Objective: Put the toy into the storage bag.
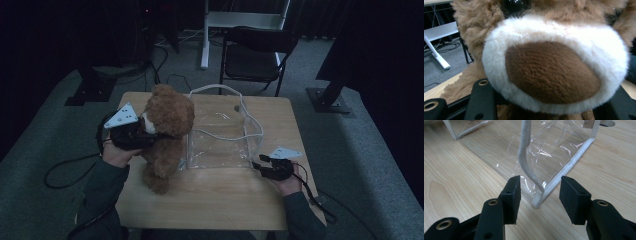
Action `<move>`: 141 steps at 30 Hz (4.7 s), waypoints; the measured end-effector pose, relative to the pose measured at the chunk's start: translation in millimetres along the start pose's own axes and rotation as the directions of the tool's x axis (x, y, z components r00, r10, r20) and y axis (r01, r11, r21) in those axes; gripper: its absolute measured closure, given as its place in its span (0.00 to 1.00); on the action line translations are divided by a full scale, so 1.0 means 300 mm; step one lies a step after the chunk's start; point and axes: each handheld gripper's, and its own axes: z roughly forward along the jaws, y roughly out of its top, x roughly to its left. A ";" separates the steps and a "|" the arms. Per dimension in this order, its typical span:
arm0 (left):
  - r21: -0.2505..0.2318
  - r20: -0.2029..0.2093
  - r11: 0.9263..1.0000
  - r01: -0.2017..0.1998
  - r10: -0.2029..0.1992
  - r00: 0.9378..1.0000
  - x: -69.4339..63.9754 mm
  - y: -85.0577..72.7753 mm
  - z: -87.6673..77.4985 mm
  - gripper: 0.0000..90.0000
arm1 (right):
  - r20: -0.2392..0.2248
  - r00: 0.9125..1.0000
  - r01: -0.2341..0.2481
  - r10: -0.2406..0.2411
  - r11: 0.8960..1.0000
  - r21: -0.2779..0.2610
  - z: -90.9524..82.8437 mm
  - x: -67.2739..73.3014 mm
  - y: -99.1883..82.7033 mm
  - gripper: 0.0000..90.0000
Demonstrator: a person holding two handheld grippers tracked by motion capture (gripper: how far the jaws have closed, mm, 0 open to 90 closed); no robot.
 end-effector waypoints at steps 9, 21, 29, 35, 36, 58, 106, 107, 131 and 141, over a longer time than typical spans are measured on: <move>-0.005 0.001 1.000 0.000 0.000 1.000 0.021 0.016 -0.005 0.49 | 0.006 1.000 -0.004 0.004 1.000 -0.006 -0.004 -0.005 0.003 0.59; -0.019 -0.009 1.000 0.008 -0.008 1.000 0.049 0.041 -0.010 0.49 | 0.020 1.000 -0.003 0.002 1.000 0.004 -0.005 -0.012 0.004 0.62; -0.032 -0.016 0.999 0.008 -0.009 1.000 0.061 0.065 -0.005 0.49 | 0.026 1.000 -0.009 0.009 1.000 0.009 -0.004 -0.014 0.002 0.63; -0.035 -0.025 0.999 0.006 -0.006 1.000 0.066 0.082 -0.003 0.49 | 0.025 1.000 -0.014 0.014 1.000 0.010 -0.005 -0.016 0.000 0.63; -0.035 -0.026 0.999 0.004 -0.005 1.000 0.067 0.084 -0.002 0.49 | 0.025 1.000 -0.014 0.014 1.000 0.010 -0.004 -0.017 -0.001 0.63; -0.039 -0.040 0.999 0.014 -0.016 0.999 0.102 0.125 0.008 0.49 | 0.018 1.000 -0.015 0.015 1.000 0.026 0.003 -0.017 -0.009 0.63; -0.048 -0.058 0.999 0.022 -0.024 0.998 0.153 0.217 0.036 0.49 | 0.014 1.000 -0.013 0.013 0.999 0.040 0.007 -0.018 -0.017 0.62; -0.048 -0.057 0.999 0.022 -0.025 0.998 0.154 0.218 0.036 0.49 | 0.014 1.000 -0.013 0.012 0.999 0.040 0.008 -0.018 -0.018 0.62; -0.052 -0.046 0.999 0.016 -0.019 0.999 0.172 0.259 0.049 0.49 | 0.017 1.000 -0.014 0.013 0.999 0.044 0.006 -0.018 -0.020 0.62; -0.051 -0.039 0.999 0.001 -0.003 0.999 0.173 0.285 0.051 0.49 | 0.018 1.000 -0.013 0.012 0.999 0.045 0.006 -0.018 -0.020 0.62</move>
